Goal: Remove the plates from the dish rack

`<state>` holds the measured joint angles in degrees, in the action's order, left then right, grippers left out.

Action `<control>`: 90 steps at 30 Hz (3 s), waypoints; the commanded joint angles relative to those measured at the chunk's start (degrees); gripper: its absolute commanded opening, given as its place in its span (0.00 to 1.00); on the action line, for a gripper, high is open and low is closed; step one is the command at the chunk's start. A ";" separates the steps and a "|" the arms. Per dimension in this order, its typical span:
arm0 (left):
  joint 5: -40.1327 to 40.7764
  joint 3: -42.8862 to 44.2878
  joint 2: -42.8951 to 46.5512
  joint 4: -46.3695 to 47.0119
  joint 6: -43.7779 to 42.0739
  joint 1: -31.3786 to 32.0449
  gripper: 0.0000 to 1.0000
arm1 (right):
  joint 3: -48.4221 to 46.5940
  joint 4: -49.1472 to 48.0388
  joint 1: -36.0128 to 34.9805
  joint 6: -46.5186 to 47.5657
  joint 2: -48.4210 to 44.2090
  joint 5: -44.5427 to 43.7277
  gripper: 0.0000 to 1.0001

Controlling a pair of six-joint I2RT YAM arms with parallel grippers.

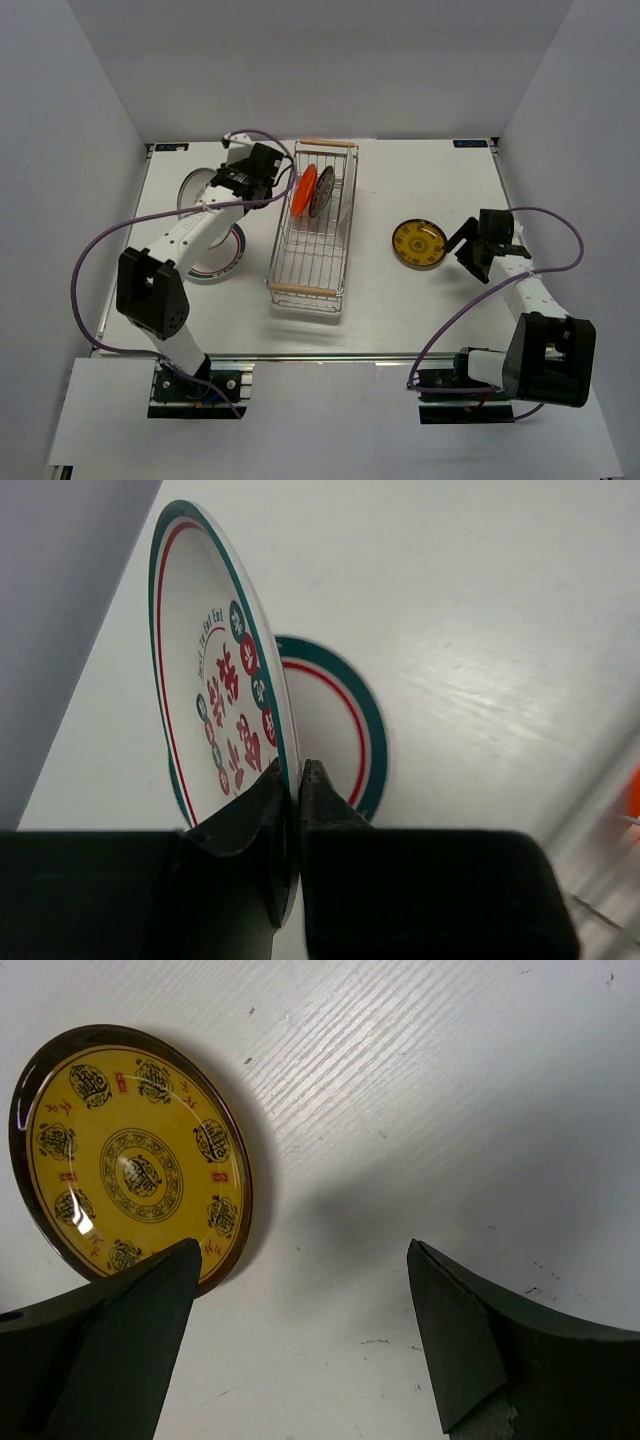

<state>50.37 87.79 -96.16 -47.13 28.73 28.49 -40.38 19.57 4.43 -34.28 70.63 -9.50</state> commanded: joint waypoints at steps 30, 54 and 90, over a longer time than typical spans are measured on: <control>-9.06 -2.88 -13.88 -3.05 5.72 -6.87 0.56 | -4.18 1.08 0.06 1.15 5.92 0.09 0.89; -22.15 -13.68 3.32 1.59 7.74 -5.82 0.98 | -3.92 1.52 0.06 1.06 5.31 1.15 0.89; -34.28 -32.85 13.72 5.21 16.27 10.97 0.92 | -3.13 0.82 -0.38 1.15 4.43 3.87 0.89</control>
<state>15.84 53.71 -83.99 -43.29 43.53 38.41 -42.44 20.93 4.21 -33.65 75.11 -5.96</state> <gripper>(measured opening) 0.914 0.889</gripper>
